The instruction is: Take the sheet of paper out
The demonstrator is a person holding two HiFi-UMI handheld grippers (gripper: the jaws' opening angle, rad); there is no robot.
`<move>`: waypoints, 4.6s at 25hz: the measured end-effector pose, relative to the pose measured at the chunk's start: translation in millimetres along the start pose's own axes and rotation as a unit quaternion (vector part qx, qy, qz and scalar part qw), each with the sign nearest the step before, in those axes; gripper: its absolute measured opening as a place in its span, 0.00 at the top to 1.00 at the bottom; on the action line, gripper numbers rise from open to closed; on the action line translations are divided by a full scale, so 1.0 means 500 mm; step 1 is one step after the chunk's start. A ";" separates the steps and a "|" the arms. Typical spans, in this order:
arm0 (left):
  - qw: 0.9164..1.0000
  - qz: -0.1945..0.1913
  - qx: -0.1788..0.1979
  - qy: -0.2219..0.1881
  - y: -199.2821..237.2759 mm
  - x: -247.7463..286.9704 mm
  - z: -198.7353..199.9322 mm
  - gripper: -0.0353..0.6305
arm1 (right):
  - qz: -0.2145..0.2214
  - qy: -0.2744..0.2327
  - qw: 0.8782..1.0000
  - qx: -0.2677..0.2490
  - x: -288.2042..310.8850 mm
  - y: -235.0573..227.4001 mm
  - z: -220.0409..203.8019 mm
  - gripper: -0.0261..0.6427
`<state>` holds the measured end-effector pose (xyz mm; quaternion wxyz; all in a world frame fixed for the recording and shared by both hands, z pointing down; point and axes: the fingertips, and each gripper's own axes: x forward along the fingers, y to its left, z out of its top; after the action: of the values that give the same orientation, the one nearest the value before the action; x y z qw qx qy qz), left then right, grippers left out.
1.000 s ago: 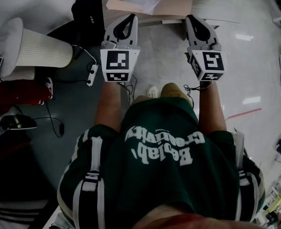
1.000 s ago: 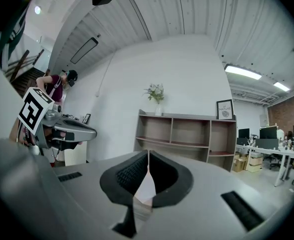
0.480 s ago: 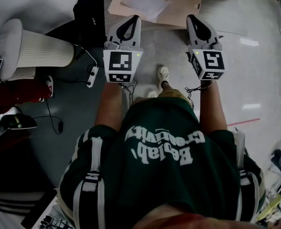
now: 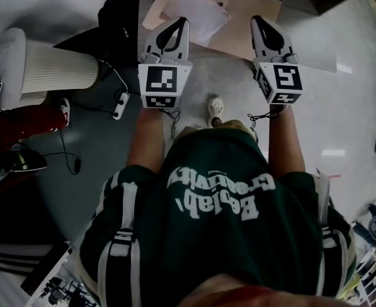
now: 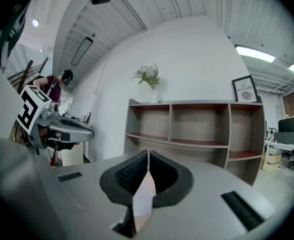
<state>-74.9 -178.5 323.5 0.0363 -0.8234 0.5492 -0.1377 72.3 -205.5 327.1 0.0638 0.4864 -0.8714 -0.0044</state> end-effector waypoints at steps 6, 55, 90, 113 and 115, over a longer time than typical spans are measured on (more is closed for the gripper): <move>1.000 0.016 0.000 0.003 0.001 0.050 0.016 0.92 | 0.020 -0.002 1.000 -0.001 0.046 -0.046 0.004 0.91; 0.993 -0.078 -0.025 0.085 0.101 0.221 -0.148 0.92 | -0.033 0.344 0.936 0.058 0.210 -0.040 -0.539 0.76; 0.987 -0.091 -0.061 0.117 0.132 0.249 -0.202 0.92 | -0.007 0.397 0.914 -0.084 0.307 -0.070 -0.581 0.74; 0.989 -0.087 -0.057 0.110 0.143 0.242 -0.211 0.92 | -0.020 0.382 0.919 -0.092 0.314 -0.075 -0.544 0.91; 0.989 -0.088 -0.055 0.105 0.140 0.240 -0.200 0.92 | -0.019 0.369 0.926 -0.084 0.314 -0.076 -0.518 0.91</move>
<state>-121.3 -306.7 426.9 -0.0792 -0.8504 0.4820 -0.1954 52.7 -344.6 598.2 0.4211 0.4629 -0.7735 0.1007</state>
